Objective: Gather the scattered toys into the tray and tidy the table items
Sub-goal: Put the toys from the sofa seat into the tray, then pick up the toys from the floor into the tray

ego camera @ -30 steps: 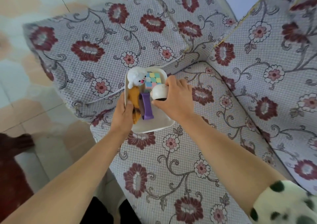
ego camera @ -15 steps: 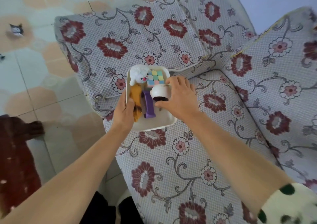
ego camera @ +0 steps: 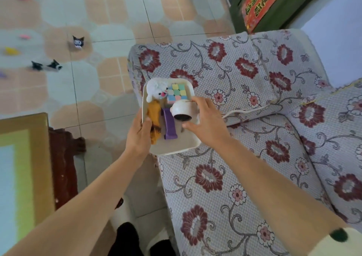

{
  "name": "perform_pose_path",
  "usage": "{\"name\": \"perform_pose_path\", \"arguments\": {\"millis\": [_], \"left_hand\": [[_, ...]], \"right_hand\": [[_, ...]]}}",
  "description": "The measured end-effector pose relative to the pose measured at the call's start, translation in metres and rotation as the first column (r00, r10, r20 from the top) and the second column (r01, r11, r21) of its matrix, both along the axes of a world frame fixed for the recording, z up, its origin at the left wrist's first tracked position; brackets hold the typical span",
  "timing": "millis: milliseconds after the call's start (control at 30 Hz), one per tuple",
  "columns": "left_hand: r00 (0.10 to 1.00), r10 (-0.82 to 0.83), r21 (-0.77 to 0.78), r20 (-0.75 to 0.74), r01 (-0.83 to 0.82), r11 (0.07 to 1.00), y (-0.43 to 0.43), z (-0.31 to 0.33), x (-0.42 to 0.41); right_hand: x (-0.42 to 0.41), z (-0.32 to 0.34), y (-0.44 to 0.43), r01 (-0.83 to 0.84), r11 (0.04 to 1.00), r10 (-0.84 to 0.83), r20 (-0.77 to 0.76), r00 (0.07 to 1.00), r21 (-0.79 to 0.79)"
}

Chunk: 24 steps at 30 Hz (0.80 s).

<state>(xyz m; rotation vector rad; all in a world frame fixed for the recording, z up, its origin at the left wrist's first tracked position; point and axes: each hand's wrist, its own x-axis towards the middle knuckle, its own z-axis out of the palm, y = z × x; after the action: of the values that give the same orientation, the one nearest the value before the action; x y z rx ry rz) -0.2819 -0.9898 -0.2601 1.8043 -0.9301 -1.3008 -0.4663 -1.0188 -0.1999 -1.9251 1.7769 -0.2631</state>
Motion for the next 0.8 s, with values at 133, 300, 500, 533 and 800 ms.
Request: {"name": "perform_pose_path", "arguments": {"millis": [133, 300, 500, 533, 800], "left_hand": [[0.999, 0.042, 0.008, -0.016, -0.042, 0.999, -0.022, 0.014, 0.056], [0.997, 0.078, -0.042, -0.017, -0.079, 0.996, -0.054, 0.035, 0.138], [0.986, 0.166, -0.078, -0.005, -0.166, 0.983, -0.081, 0.051, 0.214], [0.983, 0.185, -0.077, -0.003, -0.185, 0.98, -0.086, 0.053, 0.225], [0.932, 0.361, -0.007, 0.022, -0.361, 0.933, -0.14, 0.056, 0.284]], "right_hand": [[0.056, 0.014, -0.023, -0.026, 0.999, 0.023, 0.098, 0.995, 0.034], [0.134, 0.028, -0.061, -0.122, 0.99, 0.115, 0.112, 0.987, 0.063], [0.206, 0.039, -0.106, -0.221, 0.971, 0.21, 0.114, 0.971, 0.094], [0.215, 0.041, -0.114, -0.233, 0.967, 0.22, 0.12, 0.968, 0.104], [0.274, 0.041, -0.199, -0.348, 0.923, 0.312, 0.21, 0.927, 0.165]]}}
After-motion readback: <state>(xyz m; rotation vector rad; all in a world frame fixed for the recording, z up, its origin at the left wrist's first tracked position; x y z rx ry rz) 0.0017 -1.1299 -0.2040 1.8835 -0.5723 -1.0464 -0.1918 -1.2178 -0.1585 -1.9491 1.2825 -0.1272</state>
